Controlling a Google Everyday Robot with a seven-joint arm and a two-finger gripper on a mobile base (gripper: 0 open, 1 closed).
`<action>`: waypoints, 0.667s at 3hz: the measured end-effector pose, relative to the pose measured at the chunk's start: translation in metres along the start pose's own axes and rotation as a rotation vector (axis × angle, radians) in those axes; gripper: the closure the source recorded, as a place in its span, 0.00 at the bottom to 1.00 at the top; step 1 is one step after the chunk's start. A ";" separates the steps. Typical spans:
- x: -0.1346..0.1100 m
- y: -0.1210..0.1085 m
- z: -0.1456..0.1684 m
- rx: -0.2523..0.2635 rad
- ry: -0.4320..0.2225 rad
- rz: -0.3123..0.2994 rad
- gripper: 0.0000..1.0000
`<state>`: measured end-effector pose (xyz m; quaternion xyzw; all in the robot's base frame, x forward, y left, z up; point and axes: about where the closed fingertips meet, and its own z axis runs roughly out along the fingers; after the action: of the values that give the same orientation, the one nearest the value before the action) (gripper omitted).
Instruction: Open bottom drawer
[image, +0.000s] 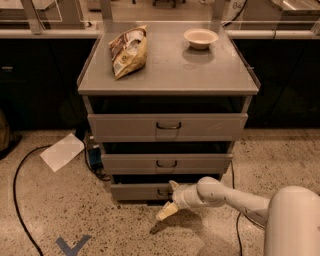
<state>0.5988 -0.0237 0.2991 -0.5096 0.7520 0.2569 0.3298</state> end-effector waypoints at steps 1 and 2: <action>0.009 -0.006 0.013 0.019 0.009 -0.023 0.00; 0.027 -0.016 0.040 0.010 0.000 -0.017 0.00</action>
Offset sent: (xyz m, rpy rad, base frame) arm 0.0715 -0.0108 -0.0872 0.0116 -0.0440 -0.0577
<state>0.6161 -0.0168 0.2516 -0.5142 0.7489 0.2505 0.3346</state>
